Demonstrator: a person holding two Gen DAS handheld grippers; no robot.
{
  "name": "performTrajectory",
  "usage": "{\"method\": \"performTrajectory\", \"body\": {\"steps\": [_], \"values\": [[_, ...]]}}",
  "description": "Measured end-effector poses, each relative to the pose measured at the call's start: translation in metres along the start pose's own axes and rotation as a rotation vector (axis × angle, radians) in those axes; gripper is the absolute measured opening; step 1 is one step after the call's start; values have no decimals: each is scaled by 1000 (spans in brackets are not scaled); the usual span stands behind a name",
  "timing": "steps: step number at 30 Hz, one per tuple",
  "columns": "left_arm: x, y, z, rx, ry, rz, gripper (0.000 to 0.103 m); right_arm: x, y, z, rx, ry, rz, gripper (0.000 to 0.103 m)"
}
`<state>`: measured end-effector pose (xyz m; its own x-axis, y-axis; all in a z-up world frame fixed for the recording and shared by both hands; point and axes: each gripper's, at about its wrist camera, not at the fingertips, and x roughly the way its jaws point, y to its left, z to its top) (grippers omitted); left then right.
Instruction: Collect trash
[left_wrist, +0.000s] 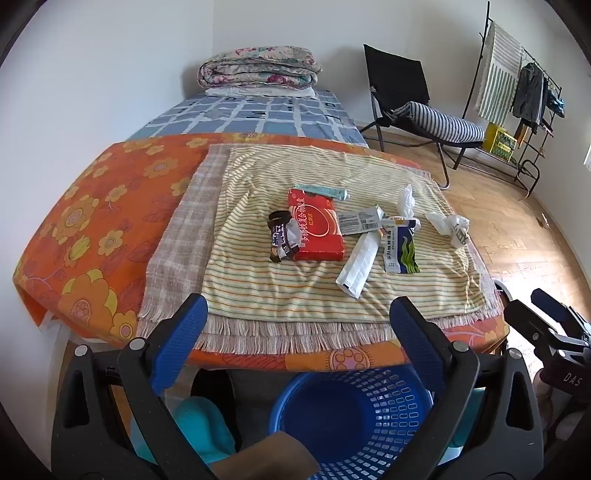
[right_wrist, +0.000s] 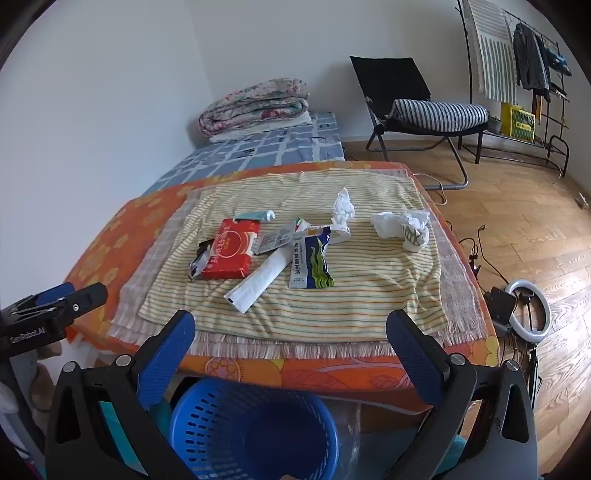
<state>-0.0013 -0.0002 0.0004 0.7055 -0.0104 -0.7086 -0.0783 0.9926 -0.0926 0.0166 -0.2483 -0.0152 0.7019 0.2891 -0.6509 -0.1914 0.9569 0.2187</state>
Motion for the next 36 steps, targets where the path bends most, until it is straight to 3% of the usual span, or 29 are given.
{"method": "performTrajectory", "body": {"steps": [16, 36], "values": [[2, 0, -2, -36, 26, -51, 101, 6, 8, -1, -3, 17, 19, 103], [3, 1, -2, -41, 30, -54, 101, 8, 10, -2, -4, 19, 22, 103]]}}
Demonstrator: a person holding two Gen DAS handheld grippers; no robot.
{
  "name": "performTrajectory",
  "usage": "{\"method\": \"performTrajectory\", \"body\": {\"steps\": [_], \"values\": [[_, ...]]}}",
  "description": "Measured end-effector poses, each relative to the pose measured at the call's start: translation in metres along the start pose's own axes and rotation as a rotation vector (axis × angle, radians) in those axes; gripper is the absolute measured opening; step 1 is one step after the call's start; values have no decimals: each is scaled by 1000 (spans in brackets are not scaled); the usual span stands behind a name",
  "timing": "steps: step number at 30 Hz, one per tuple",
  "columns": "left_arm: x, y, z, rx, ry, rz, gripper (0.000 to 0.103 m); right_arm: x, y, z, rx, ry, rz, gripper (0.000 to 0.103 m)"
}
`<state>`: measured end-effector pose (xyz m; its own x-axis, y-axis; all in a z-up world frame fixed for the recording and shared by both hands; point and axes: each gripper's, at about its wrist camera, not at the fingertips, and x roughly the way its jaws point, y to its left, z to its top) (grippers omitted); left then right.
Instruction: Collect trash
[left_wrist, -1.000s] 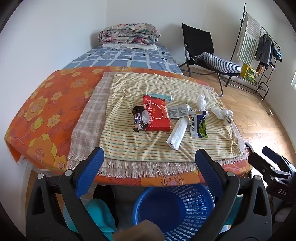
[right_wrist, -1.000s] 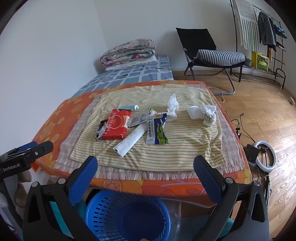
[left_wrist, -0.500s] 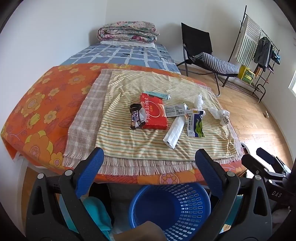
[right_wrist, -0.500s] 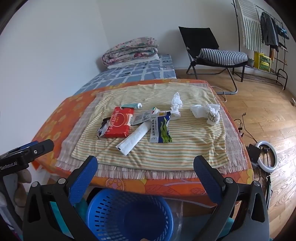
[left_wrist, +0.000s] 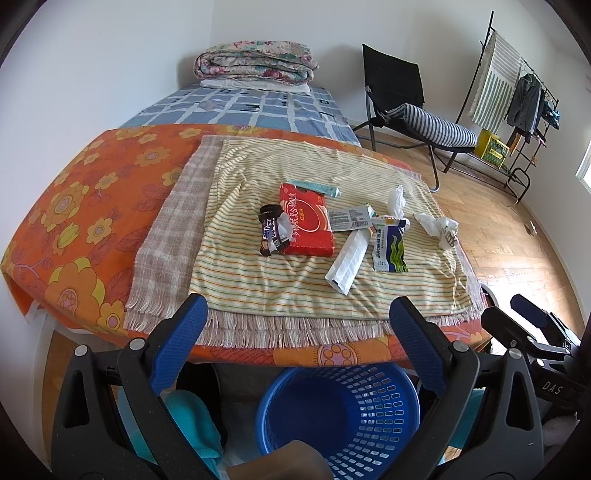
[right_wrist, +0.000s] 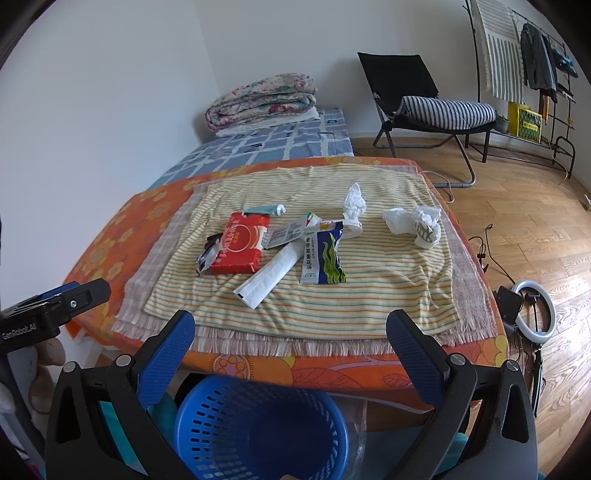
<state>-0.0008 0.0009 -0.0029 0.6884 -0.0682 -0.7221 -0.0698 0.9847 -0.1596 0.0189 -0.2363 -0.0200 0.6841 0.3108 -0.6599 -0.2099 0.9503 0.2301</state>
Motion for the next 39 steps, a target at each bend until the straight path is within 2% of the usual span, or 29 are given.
{"method": "performTrajectory", "body": {"steps": [39], "values": [[2, 3, 1, -13, 6, -3, 101, 1, 0, -2, 20, 16, 20, 103]]}}
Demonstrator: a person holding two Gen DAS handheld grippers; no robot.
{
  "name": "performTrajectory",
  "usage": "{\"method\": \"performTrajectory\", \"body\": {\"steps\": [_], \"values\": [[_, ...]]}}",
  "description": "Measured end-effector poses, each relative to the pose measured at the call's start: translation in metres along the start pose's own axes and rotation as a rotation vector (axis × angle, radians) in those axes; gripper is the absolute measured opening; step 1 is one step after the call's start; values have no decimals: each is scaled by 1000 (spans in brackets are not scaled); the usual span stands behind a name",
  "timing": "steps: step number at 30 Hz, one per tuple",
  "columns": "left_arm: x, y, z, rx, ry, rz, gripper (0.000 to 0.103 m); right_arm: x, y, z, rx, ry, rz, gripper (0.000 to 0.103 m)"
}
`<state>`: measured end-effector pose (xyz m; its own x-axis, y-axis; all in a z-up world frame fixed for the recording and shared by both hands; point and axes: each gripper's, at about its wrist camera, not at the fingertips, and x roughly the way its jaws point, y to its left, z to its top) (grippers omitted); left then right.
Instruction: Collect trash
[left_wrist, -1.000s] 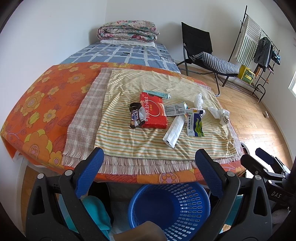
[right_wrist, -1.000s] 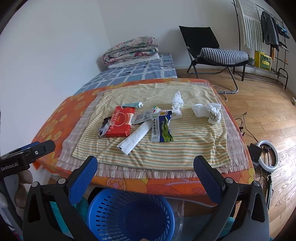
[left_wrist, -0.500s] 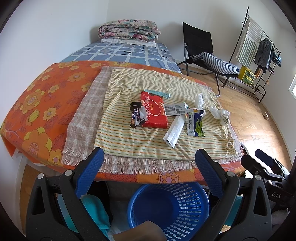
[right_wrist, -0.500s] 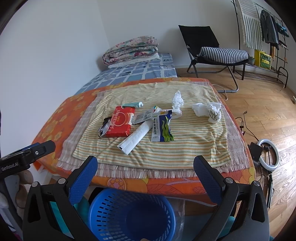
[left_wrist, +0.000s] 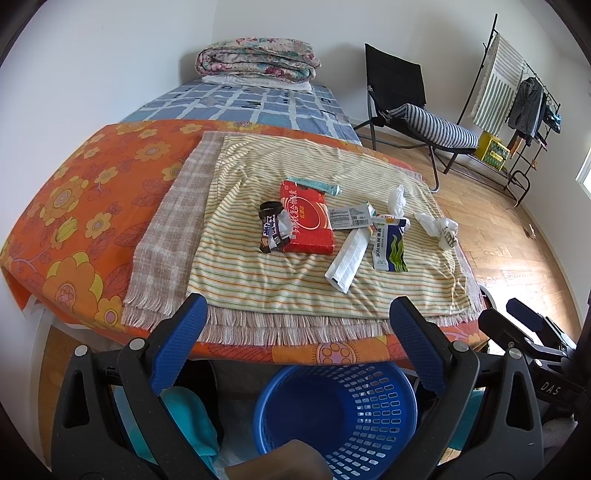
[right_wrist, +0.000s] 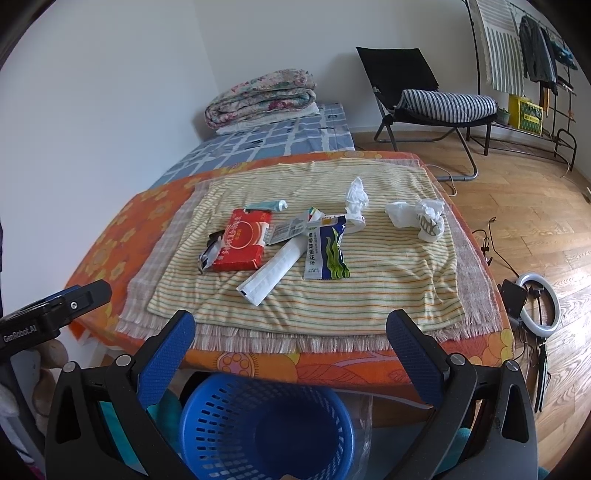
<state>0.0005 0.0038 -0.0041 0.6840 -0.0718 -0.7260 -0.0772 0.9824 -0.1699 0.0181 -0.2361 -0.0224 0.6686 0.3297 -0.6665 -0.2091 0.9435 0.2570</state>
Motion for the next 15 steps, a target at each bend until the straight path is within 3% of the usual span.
{"method": "performTrajectory", "body": {"steps": [15], "values": [[0, 1, 1, -2, 1, -1, 101, 1, 0, 0, 6, 8, 8, 103]]}}
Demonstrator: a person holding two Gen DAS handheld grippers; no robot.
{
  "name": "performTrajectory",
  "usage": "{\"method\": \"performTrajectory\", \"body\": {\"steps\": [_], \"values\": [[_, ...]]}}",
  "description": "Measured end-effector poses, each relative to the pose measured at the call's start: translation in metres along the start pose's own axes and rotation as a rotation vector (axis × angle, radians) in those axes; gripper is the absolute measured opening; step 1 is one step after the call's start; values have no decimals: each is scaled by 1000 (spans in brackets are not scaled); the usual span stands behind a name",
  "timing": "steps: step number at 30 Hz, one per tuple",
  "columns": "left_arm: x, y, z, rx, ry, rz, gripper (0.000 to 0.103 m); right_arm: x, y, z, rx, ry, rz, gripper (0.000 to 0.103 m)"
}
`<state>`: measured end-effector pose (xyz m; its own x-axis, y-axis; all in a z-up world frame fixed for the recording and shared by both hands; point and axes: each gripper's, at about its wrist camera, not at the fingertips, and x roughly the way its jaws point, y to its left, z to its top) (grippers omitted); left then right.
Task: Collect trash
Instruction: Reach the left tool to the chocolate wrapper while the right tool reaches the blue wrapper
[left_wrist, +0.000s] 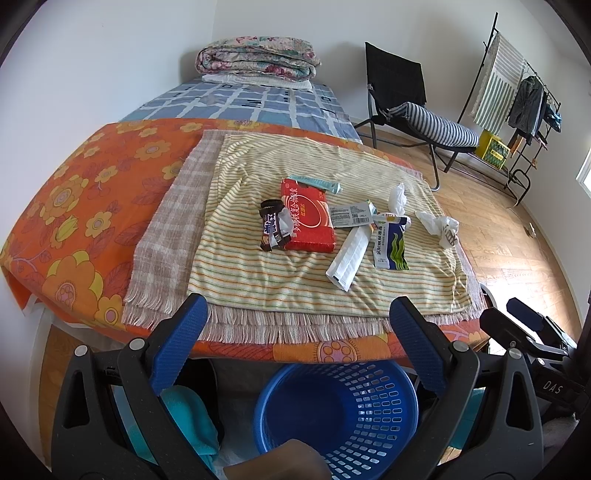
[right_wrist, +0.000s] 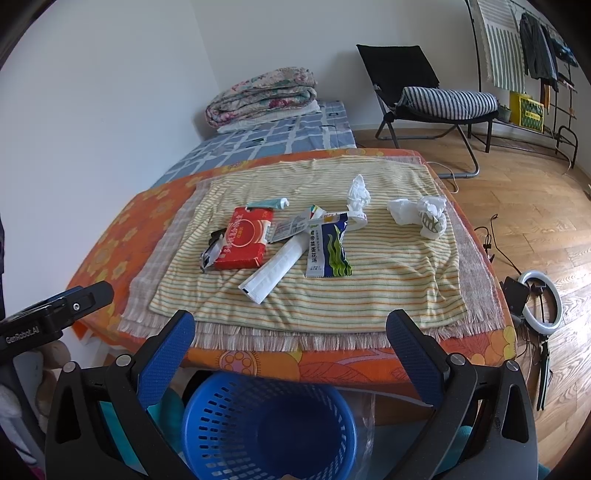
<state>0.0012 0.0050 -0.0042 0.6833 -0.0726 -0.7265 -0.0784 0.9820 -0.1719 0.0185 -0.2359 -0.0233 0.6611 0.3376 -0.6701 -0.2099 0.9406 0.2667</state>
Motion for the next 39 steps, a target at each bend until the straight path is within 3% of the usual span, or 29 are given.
{"method": "performTrajectory", "body": {"steps": [9, 16, 19, 24, 34, 39], "values": [[1, 1, -7, 21, 20, -17, 101, -2, -4, 1, 3, -2, -19, 103], [10, 6, -22, 80, 131, -41, 101, -9, -18, 8, 5, -7, -46, 103], [11, 13, -9, 69, 164, -60, 101, -10, -23, 21, -11, -19, -41, 103], [17, 17, 20, 95, 152, -43, 101, 7, -30, 47, -31, 10, -43, 103], [102, 24, 77, 91, 265, -27, 101, 72, -57, 80, 58, 99, 0, 103], [158, 38, 84, 9, 335, -37, 101, 108, -73, 86, 225, 195, 94, 103]]}}
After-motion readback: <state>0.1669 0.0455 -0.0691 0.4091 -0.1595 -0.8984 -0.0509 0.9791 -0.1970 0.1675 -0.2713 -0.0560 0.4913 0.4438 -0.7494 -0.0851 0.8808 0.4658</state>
